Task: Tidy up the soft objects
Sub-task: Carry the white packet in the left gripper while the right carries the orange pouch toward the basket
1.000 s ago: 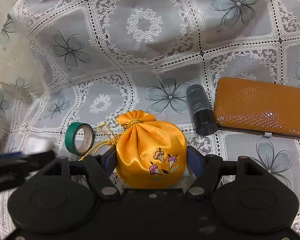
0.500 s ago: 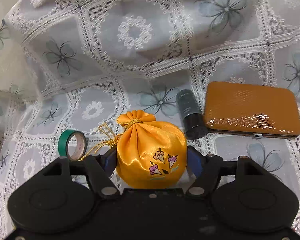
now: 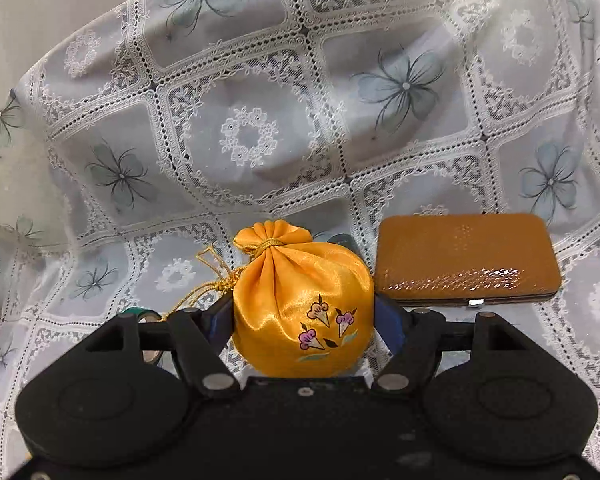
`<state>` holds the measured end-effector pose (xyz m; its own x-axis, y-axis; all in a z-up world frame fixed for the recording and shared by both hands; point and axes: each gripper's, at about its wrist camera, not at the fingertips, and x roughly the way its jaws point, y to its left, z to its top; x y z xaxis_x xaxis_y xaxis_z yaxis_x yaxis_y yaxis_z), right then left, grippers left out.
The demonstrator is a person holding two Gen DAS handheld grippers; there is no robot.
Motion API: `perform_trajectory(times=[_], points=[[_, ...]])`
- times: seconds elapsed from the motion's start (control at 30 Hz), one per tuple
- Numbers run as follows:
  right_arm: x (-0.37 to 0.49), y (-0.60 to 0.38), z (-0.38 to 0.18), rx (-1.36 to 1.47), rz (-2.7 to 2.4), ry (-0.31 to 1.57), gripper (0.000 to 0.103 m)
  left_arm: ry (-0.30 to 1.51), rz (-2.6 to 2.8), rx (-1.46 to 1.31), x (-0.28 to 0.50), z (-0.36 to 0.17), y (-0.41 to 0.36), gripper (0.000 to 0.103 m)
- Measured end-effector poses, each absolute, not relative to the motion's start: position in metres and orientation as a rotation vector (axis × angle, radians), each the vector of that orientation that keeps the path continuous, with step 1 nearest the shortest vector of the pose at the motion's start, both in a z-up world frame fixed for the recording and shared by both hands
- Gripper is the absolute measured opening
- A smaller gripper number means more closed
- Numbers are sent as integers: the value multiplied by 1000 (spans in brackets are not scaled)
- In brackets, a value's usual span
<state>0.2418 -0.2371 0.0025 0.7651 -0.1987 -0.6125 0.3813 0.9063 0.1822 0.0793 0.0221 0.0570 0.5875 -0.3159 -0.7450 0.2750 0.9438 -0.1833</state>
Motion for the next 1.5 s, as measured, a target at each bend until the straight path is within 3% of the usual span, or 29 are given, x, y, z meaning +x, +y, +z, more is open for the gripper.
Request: perform_trajectory(times=[0.3, 0.73, 1.0, 1.5], points=[[216, -232, 33, 184, -332, 588, 71, 911, -362, -34, 58, 47, 31, 57], [85, -201, 121, 201, -162, 602, 71, 987, -313, 39, 61, 39, 18, 57], [6, -168, 108, 160, -72, 748, 71, 1028, -304, 87, 55, 34, 8, 57], [-57, -147, 44, 229, -55, 1049, 71, 1169, -351, 90, 40, 14, 11, 57]])
